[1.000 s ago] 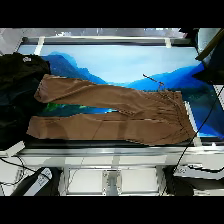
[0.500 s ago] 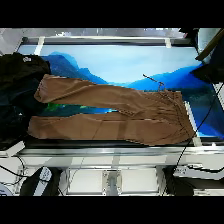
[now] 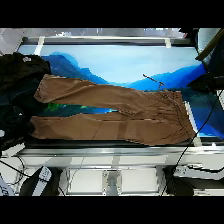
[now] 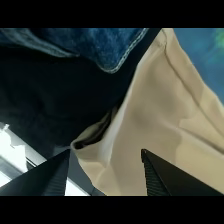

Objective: Fold the clothes and pants, and hang the long-sleeved shirts on hangers.

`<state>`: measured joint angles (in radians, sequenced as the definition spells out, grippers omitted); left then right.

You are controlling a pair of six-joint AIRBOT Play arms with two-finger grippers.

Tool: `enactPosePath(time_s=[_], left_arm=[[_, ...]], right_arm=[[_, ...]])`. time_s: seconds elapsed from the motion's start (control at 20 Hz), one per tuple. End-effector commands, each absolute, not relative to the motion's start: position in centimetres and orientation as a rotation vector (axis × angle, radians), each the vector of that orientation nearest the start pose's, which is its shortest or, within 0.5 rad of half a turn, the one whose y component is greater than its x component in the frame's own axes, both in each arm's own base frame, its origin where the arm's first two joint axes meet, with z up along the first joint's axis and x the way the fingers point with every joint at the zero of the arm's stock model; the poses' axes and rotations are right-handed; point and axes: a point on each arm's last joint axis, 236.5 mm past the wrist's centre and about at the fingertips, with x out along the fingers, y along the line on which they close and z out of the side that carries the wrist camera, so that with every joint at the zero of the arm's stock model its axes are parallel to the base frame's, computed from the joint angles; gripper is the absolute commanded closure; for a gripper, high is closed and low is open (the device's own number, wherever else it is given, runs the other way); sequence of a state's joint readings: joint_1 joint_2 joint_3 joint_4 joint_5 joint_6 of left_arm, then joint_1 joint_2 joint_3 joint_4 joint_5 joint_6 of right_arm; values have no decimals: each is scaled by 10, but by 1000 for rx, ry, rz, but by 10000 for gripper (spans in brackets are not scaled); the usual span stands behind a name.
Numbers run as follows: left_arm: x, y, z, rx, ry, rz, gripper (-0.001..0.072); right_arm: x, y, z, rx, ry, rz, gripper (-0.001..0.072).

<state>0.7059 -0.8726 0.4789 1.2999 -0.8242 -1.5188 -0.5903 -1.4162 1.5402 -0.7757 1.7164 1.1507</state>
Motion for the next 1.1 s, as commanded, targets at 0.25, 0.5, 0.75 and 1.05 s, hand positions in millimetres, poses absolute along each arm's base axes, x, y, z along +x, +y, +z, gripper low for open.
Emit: enactPosePath(time_s=[0.25, 0.5, 0.75, 1.05], left_arm=[[241, 135, -84, -666, 1082, 487, 223], [277, 125, -79, -804, 966, 424, 683], [310, 154, -7, -654, 824, 388, 693], [311, 149, 23, -596, 875, 325, 693]], right_arm=[[355, -40, 132, 572, 1210, 522, 303], [359, -43, 131, 565, 1196, 509, 304], [320, -79, 89, 442, 1409, 351, 385], [226, -88, -4, 642, 1678, 221, 374]])
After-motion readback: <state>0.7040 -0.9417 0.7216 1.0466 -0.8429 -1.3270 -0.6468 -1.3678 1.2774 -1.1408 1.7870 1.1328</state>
